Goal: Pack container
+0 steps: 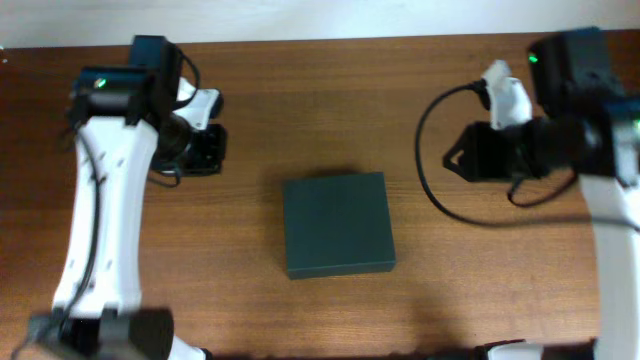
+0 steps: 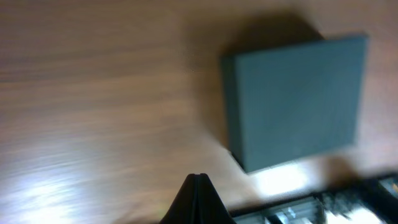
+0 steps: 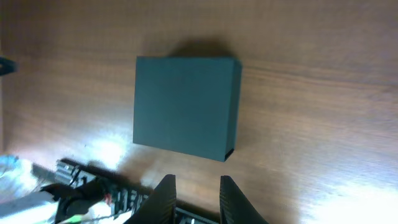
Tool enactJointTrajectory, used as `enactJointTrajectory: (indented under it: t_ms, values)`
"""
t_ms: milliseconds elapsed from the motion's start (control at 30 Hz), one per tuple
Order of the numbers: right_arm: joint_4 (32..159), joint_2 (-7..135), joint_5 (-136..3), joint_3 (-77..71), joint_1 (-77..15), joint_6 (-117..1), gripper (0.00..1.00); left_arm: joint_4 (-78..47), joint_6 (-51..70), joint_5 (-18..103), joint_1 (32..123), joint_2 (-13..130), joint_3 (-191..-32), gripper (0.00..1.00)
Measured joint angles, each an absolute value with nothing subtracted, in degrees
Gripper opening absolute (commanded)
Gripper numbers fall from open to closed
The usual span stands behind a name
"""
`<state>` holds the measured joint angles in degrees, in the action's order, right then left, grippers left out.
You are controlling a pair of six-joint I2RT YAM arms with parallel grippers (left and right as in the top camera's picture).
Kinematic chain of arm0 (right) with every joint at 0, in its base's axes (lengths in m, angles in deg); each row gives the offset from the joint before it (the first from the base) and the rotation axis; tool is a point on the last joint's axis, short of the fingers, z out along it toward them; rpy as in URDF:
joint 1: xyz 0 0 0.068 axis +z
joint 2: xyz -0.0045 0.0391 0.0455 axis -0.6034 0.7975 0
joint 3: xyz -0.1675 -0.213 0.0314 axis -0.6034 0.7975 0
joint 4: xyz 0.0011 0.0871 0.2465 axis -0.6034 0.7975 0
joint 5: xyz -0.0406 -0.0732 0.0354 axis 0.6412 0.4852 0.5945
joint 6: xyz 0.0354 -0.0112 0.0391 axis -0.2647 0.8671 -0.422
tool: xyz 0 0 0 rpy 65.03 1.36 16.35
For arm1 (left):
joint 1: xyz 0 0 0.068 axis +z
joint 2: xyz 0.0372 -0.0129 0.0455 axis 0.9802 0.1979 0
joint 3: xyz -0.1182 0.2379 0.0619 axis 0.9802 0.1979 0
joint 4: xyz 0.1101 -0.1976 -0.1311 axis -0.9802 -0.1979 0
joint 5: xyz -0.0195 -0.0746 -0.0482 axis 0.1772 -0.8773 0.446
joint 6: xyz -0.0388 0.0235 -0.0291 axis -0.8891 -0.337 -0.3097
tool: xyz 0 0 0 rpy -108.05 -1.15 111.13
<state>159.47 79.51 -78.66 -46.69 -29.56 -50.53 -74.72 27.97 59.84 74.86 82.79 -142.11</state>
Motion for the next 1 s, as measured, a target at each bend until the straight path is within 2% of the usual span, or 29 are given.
enactJointTrajectory:
  t_ms: [267, 467, 500, 667, 767, 867, 900, 933, 967, 1000]
  values:
    - [159.1, 66.7, -75.5, -41.9, -29.5, -51.4, 0.27, -73.0, 22.4, 73.9, 74.9, 66.5, -142.1, 0.02]
    - [159.5, 53.6, -75.1, -25.4, -29.5, -51.5, 0.28, -75.1, 21.0, 77.6, 74.9, 60.8, -141.0, 0.02]
    - [159.5, 51.8, -75.1, -23.0, -29.5, -51.5, 0.33, -75.2, 20.4, 78.2, 74.9, 59.9, -139.9, 0.02]
    - [159.5, 45.1, -74.2, -17.7, -29.5, -51.5, 0.42, -70.6, 18.0, 80.3, 74.9, 52.4, -128.3, 0.02]
    - [159.5, 44.1, -72.4, -17.7, -29.5, -51.5, 0.43, -65.6, 17.3, 80.0, 74.9, 47.1, -120.1, 0.02]
    - [159.5, 44.2, -69.3, -17.5, -29.5, -51.5, 0.77, -61.5, 16.9, 79.1, 74.9, 41.8, -111.2, 0.04]
    - [159.5, 44.2, -67.6, -17.4, -29.5, -51.6, 0.9, -60.4, 16.7, 79.0, 74.9, 40.6, -109.0, 0.13]
    - [159.5, 44.3, -66.7, -17.4, -29.5, -51.3, 0.98, -58.9, 16.4, 78.8, 74.9, 39.1, -105.9, 0.17]
    - [159.5, 44.3, -65.3, -17.4, -29.5, -51.4, 0.99, -58.2, 16.4, 78.8, 74.9, 38.3, -103.8, 0.25]
    - [159.3, 44.3, -64.4, -17.4, -29.5, -51.4, 0.99, -56.4, 16.2, 78.6, 74.9, 37.2, -101.0, 0.26]
